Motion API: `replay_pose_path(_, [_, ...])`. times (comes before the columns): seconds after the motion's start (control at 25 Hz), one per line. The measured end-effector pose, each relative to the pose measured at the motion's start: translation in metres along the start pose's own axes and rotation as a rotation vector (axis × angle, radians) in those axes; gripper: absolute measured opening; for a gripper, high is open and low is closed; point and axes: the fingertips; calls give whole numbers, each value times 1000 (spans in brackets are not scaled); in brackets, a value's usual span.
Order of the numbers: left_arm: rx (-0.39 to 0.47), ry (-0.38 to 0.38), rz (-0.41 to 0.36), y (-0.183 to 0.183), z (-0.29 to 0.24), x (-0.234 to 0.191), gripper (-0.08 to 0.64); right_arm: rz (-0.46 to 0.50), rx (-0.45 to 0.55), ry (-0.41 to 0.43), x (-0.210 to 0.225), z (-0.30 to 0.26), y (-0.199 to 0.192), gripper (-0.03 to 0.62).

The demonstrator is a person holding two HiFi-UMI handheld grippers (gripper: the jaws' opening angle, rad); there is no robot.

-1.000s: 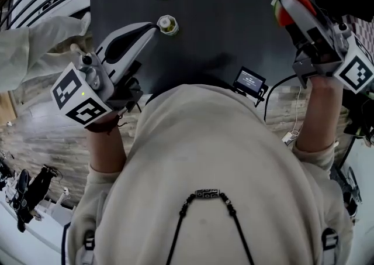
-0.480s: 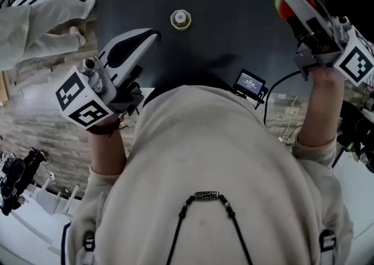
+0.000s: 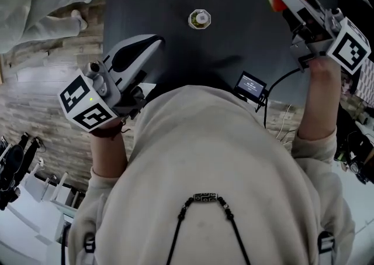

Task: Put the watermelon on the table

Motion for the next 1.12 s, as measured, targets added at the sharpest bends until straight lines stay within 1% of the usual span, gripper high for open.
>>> replay_pose_path(0.12, [0, 11, -23, 6, 6, 2, 6, 5, 16, 17, 1, -6, 2, 204])
replay_pose_path(0.24, [-1, 35, -46, 7, 13, 17, 6, 8, 25, 46, -8, -6, 4, 206])
replay_pose_path(0.4, [12, 95, -59, -9, 15, 43, 6, 0, 5, 102, -9, 4, -6, 206])
replay_pose_path(0.48, [4, 94, -62, -18, 7, 43, 6, 1, -3, 92, 3, 11, -15, 206])
replay_pose_path(0.6, [-12, 76, -51, -23, -4, 29, 6, -12, -15, 52, 25, 11, -22, 206])
replay_pose_path(0.68, [-16, 84, -40, -28, -4, 23, 6, -27, -24, 40, 38, 6, -26, 204])
replay_pose_path(0.84, [-12, 104, -27, -43, -3, 24, 6, -46, -39, 30, 58, 7, -40, 205])
replay_pose_path(0.96, [-15, 114, -5, -46, 1, 17, 6, -82, -48, 36, 74, -6, -47, 206])
replay_pose_path(1.12, [-21, 120, 8, -51, 2, 15, 6, -115, -74, 10, 101, -18, -58, 204])
Point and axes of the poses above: the fingertips, and each gripper's own axes: z backward along the fingers, x to its right, y out of its top, and after that the axes turned 13 degrees about y, right-handed
